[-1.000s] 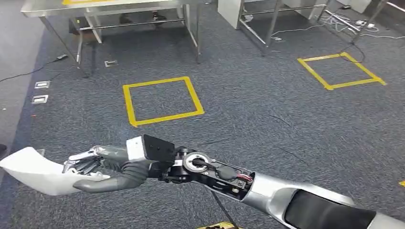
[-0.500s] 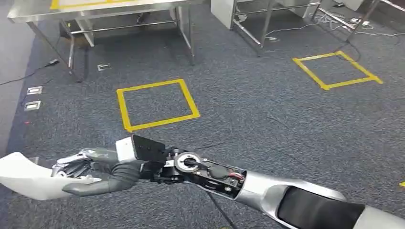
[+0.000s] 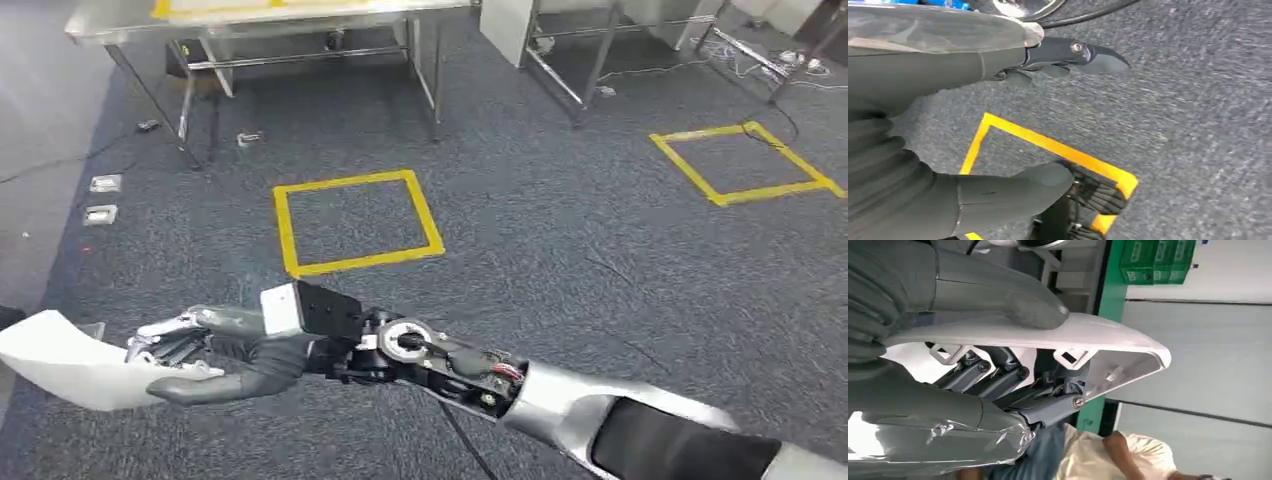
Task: Take the parts from the cabinet and place them on the table.
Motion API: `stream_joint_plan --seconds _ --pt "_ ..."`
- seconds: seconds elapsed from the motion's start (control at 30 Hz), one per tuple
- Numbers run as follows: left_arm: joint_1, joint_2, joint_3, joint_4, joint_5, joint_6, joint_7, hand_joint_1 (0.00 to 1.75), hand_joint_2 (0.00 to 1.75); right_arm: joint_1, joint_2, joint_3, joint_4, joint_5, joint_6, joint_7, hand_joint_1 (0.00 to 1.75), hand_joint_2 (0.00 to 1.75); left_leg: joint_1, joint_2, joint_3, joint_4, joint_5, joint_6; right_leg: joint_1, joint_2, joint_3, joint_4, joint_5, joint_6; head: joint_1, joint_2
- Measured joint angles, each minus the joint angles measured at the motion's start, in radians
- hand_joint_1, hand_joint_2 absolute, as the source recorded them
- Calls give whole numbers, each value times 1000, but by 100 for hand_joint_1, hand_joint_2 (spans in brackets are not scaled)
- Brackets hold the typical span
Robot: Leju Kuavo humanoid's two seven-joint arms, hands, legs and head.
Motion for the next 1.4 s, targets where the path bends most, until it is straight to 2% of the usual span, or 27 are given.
stream_joint_plan --seconds 0.07,0.13,0.17,0.23,0.27,0.3,0.33,0.4,0.43,0.47,0.5,0.63,0.7,0.77,0.8,0.83,0.87,0.93,1.0,1.07,1.13,1.17,1.23,1.27,1.3,1.33,1.4 --pt "2 -1 -1 0 0 0 0 0 175 1 0 0 2 0 0 0 175 175 5 1 3 -7 -2 -10 6 2 -1 -2 -3 -8 -2 0" --pt "2 -2 -2 0 0 0 0 0 175 0 2 0 2 0 0 0 175 175 7 6 0 17 -19 -22 -6 1 17 -20 0 -14 -3 0" --pt "1 -1 -2 0 0 0 0 0 175 -1 2 0 3 0 -2 0 175 175 6 10 -29 72 -46 -27 -8 -2 20 -22 -3 -19 -14 0" --pt "1 0 -2 0 1 0 1 0 175 -1 2 0 4 0 -3 -1 175 175 12 13 -130 250 -113 -39 -8 -5 24 -22 -8 -24 -22 0" --pt "2 -1 -3 0 2 0 3 0 175 1 2 0 6 0 -3 -2 175 175 13 14 -173 315 -127 -42 -8 -4 26 -21 -12 -24 -23 0" --pt "3 -3 -3 0 5 0 4 0 175 2 2 0 9 1 -3 -5 175 175 14 15 -196 335 -116 -43 -8 -4 29 -21 -15 -24 -24 0" --pt "5 -3 -3 0 5 0 6 0 175 2 2 1 10 2 -4 -6 175 175 16 15 -191 303 -81 -44 -8 -3 35 -21 -19 -23 -25 0" --pt "5 0 -3 0 6 0 6 0 175 2 2 0 11 2 -5 -7 175 175 19 18 -117 122 34 -42 -8 -2 55 -20 -33 -18 -26 0" --pt "5 0 -3 0 6 0 6 0 175 1 2 0 12 3 -6 -7 175 175 21 23 -77 27 77 -41 -8 -2 62 -20 -41 -13 -28 0" --pt "3 -1 -3 0 6 1 6 0 175 0 2 0 12 2 -8 -8 175 175 11 24 -62 9 56 -35 1 -2 62 -18 -46 -6 -32 0" --pt "2 -1 -3 0 7 1 6 0 175 -1 3 0 12 3 -8 -8 175 175 11 21 -64 4 57 -22 0 -1 60 -18 -49 -2 -31 0" --pt "3 -5 -3 0 9 1 8 0 175 -1 3 0 12 3 -8 -8 175 175 15 18 -54 -3 49 2 -5 -3 65 -8 -69 18 -23 0" --pt "3 -5 -4 0 9 2 8 0 175 -4 3 0 13 3 -8 -9 175 175 12 19 -48 -3 42 14 -5 -3 -1 126 -133 22 -15 0" --pt "3 -5 -4 0 9 3 8 0 175 -2 3 0 15 3 -8 -9 175 175 8 18 -43 -2 36 21 -5 -3 -101 303 -191 23 -10 0" --pt "3 -6 -4 0 9 3 10 0 175 0 3 0 16 3 -8 -9 175 175 6 16 -37 -2 32 23 -5 -3 -129 337 -185 22 -6 0" --pt "4 -8 -4 0 9 3 10 0 175 2 3 0 18 3 -9 -9 175 175 6 14 -29 -2 26 22 -5 -3 -129 317 -154 20 -4 0" --pt "5 -8 -5 0 9 3 11 0 175 2 3 0 19 3 -10 -9 175 175 4 12 -19 -2 20 21 -4 -3 -107 255 -105 16 -2 0" --pt "5 -10 -5 -1 9 4 12 0 175 1 3 0 19 3 -10 -9 175 175 3 9 4 -2 6 17 -2 -2 -27 58 14 2 7 0" --pt "2 -13 -7 -1 9 4 13 0 175 -2 3 0 20 3 -11 -9 175 175 -3 6 2 3 -2 8 4 -2 0 -8 5 -4 -2 0" --pt "4 -14 -9 -1 9 4 13 0 175 -1 3 0 21 3 -11 -9 175 175 2 9 1 -4 -2 -2 8 1 -3 -4 2 -10 -1 0" --pt "3 -14 -14 -2 10 5 13 0 175 -2 8 -1 20 3 -13 -9 175 175 4 11 10 -3 -13 -12 -5 2 16 -24 6 -18 2 0" --pt "3 -15 -14 -2 9 6 13 0 175 -3 8 -1 21 3 -13 -10 175 175 3 14 -4 31 -29 -18 -5 1 23 -29 4 -21 -5 0" --pt "-1 -13 -14 -2 9 7 13 0 175 -5 9 -1 21 3 -13 -10 175 175 8 14 -98 200 -96 -31 -6 -3 29 -29 -1 -27 -23 0" --pt "0 -13 -15 -2 9 7 13 0 175 -3 8 0 22 3 -13 -9 175 175 11 14 -149 281 -119 -36 -6 -3 31 -29 -5 -28 -22 0" --pt "3 -13 -15 -2 9 7 13 0 175 -1 9 0 24 3 -14 -9 175 175 13 15 -188 330 -120 -40 -6 -2 34 -29 -9 -28 -23 0" --pt "4 -15 -16 -2 9 7 13 0 175 1 8 0 24 3 -14 -9 175 175 16 15 -198 321 -93 -42 -6 -1 40 -28 -14 -28 -26 0" --pt "6 -12 -16 -2 9 7 13 0 175 1 8 0 24 3 -14 -9 175 175 21 16 -144 172 12 -43 -8 2 58 -28 -27 -23 -27 0"
